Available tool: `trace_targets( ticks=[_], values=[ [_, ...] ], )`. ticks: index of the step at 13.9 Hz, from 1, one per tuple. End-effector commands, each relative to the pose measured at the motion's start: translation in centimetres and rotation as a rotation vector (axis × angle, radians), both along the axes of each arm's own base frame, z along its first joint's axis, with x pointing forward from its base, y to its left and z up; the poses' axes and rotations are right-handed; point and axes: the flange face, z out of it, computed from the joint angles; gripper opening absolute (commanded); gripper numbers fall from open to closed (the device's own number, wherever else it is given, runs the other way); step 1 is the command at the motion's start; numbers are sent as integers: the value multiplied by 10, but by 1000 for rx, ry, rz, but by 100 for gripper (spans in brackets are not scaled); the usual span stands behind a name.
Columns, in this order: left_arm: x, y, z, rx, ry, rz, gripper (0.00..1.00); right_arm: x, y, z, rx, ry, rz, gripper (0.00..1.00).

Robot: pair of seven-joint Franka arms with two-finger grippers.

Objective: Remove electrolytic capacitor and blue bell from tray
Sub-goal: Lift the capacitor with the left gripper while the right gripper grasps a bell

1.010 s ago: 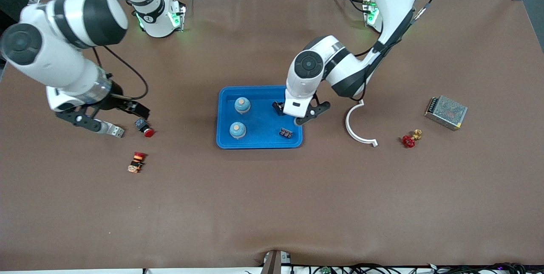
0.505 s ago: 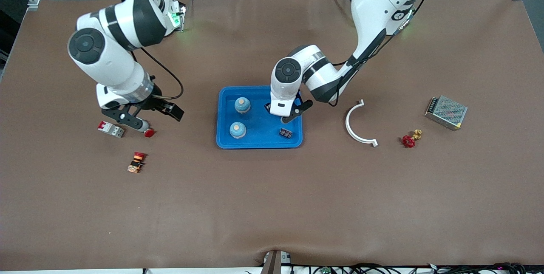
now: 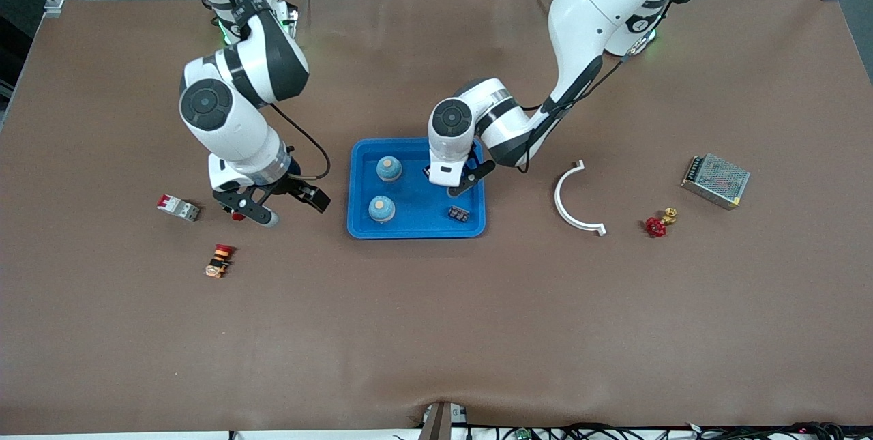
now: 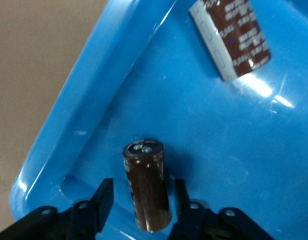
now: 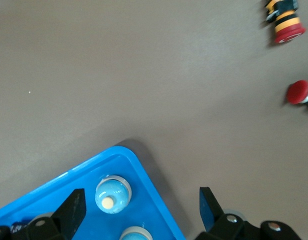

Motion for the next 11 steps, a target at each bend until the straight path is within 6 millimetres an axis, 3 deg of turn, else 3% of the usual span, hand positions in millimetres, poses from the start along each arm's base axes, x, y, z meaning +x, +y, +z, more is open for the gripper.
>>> trace_targets(
  ticks=[1, 3, 4, 7, 9, 11],
  values=[
    [17, 2, 11, 9, -53, 9, 0, -2, 8, -24, 15, -22, -37, 100],
    [32, 12, 33, 22, -99, 6, 0, -2, 17, -41, 19, -32, -38, 100],
    [42, 21, 56, 31, -121, 16, 0, -1, 18, -49, 19, -32, -46, 100],
    [79, 69, 117, 66, -158, 38, 0, -2, 33, -75, 4, -5, -24, 100],
    [100, 109, 135, 104, -145, 7, 0, -6, 47, -88, -4, 8, -29, 100],
    [117, 156, 137, 151, -90, -63, 0, -8, 66, -101, -13, 16, -48, 100]
  ],
)
